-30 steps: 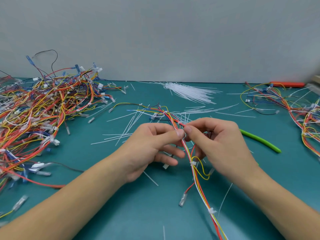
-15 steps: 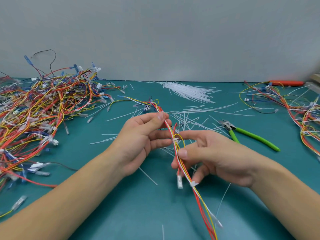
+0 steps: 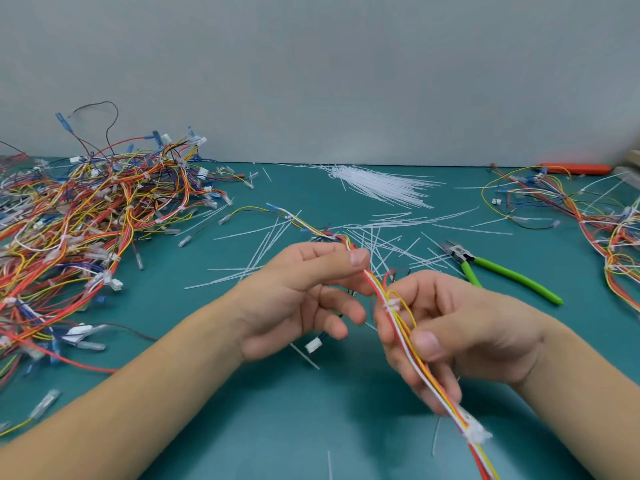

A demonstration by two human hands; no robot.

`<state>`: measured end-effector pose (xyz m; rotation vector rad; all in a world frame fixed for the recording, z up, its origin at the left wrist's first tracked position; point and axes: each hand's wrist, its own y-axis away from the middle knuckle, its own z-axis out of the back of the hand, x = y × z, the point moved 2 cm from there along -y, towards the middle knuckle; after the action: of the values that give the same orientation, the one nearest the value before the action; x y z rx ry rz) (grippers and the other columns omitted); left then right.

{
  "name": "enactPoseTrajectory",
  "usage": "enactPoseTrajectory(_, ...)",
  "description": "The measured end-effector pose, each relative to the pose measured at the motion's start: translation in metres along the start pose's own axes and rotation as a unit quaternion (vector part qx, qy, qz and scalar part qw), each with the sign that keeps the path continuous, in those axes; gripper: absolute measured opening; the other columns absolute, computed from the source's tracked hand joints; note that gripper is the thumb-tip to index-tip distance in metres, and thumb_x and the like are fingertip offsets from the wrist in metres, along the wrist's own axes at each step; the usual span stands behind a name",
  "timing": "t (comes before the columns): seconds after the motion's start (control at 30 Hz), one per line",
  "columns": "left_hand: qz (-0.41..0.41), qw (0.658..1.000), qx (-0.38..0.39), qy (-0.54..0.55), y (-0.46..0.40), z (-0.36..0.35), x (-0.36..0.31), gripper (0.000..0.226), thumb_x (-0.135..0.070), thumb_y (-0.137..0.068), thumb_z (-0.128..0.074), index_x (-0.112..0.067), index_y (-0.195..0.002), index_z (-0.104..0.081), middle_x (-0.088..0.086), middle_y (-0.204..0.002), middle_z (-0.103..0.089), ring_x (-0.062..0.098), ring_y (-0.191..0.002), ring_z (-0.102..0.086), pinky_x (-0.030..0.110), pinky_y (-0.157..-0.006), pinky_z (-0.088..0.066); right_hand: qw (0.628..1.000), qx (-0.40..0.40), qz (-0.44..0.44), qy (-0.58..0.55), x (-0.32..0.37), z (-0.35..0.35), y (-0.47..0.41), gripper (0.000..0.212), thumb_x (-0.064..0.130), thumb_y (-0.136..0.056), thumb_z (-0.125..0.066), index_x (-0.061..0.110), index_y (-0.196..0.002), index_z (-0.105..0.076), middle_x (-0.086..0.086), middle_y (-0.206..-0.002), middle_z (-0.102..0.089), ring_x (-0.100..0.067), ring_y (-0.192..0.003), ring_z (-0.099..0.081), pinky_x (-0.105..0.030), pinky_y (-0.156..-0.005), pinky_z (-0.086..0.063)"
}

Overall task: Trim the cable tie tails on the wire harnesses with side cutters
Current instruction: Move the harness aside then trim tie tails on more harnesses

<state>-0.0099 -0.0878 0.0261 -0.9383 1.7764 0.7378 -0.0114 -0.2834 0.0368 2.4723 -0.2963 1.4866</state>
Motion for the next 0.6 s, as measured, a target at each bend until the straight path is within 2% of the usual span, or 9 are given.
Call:
enactPoseTrajectory(0.13, -0.017, 1.0, -0.014, 0.016, -0.001, 0.002, -0.002, 0.021, -0.036, -0.085, -0.074, -0.018, -0.094, -0.072, 0.006, -0.084, -0.071, 0.015, -0.058, -0.069, 0.022, -0.045, -0.054, 1.0, -0.019, 0.009, -0.011, -0.003, 0.0, -0.003, 0.019, 0.016, -0.088, -0.078, 0.014, -0.106, -0.073, -0.009, -0.087, -0.076, -0.018, -0.067, -0.076, -0.02, -0.055, -0.06)
enactPoseTrajectory(0.23, 0.004, 0.999, 0.037, -0.026, 0.003, 0.0, 0.0, 0.017, -0.032, -0.087, -0.073, -0.018, -0.096, -0.069, 0.007, -0.08, -0.071, 0.016, -0.056, -0.069, 0.022, -0.042, -0.053, 0.998, -0.01, -0.041, 0.041, -0.009, -0.003, -0.004, 0.015, 0.009, -0.091, -0.074, 0.018, -0.103, -0.071, -0.009, -0.093, -0.078, -0.017, -0.071, -0.077, -0.023, -0.06, -0.062)
enactPoseTrajectory(0.3, 0.002, 0.998, 0.06, -0.029, 0.004, 0.0, -0.001, 0.026, -0.029, -0.084, -0.082, -0.018, -0.1, -0.066, 0.007, -0.078, -0.071, 0.016, -0.055, -0.069, 0.022, -0.042, -0.053, 0.997, -0.019, -0.046, 0.061, -0.009, -0.004, -0.005, 0.016, 0.005, -0.094, -0.068, 0.019, -0.103, -0.071, -0.011, -0.094, -0.078, -0.017, -0.07, -0.077, -0.024, -0.059, -0.062)
enactPoseTrajectory(0.37, -0.014, 0.998, 0.067, -0.01, 0.005, 0.0, -0.003, 0.042, -0.031, -0.076, -0.089, -0.016, -0.105, -0.062, 0.009, -0.08, -0.072, 0.016, -0.056, -0.069, 0.022, -0.046, -0.055, 0.999, 0.0, -0.022, 0.023, -0.005, -0.006, -0.003, 0.012, 0.009, -0.097, -0.067, 0.017, -0.107, -0.069, -0.014, -0.097, -0.078, -0.016, -0.07, -0.077, -0.022, -0.057, -0.062)
enactPoseTrajectory(0.4, -0.024, 0.997, 0.074, 0.002, 0.005, -0.001, -0.004, 0.044, -0.031, -0.075, -0.089, -0.015, -0.106, -0.061, 0.011, -0.08, -0.072, 0.016, -0.057, -0.069, 0.022, -0.048, -0.056, 1.0, 0.013, -0.006, 0.0, -0.002, -0.007, -0.002, 0.012, 0.011, -0.099, -0.065, 0.016, -0.11, -0.068, -0.016, -0.099, -0.078, -0.016, -0.071, -0.078, -0.021, -0.058, -0.062)
enactPoseTrajectory(0.5, -0.058, 0.995, 0.077, 0.037, 0.004, -0.007, -0.005, 0.035, -0.036, -0.083, -0.082, -0.015, -0.102, -0.061, 0.008, -0.077, -0.07, 0.014, -0.059, -0.066, 0.022, -0.054, -0.056, 0.999, 0.018, 0.046, -0.012, 0.002, -0.009, -0.005, 0.016, 0.01, -0.104, -0.058, 0.013, -0.117, -0.066, -0.016, -0.104, -0.077, -0.016, -0.074, -0.078, -0.022, -0.062, -0.063)
enactPoseTrajectory(0.6, -0.067, 0.997, 0.019, 0.039, 0.001, -0.004, -0.005, 0.027, -0.037, -0.087, -0.079, -0.016, -0.095, -0.063, 0.002, -0.075, -0.067, 0.013, -0.059, -0.063, 0.022, -0.056, -0.056, 0.996, -0.022, 0.08, -0.033, -0.004, -0.008, -0.013, 0.018, 0.013, -0.104, -0.058, 0.01, -0.119, -0.067, -0.014, -0.097, -0.077, -0.014, -0.064, -0.075, -0.021, -0.055, -0.061)
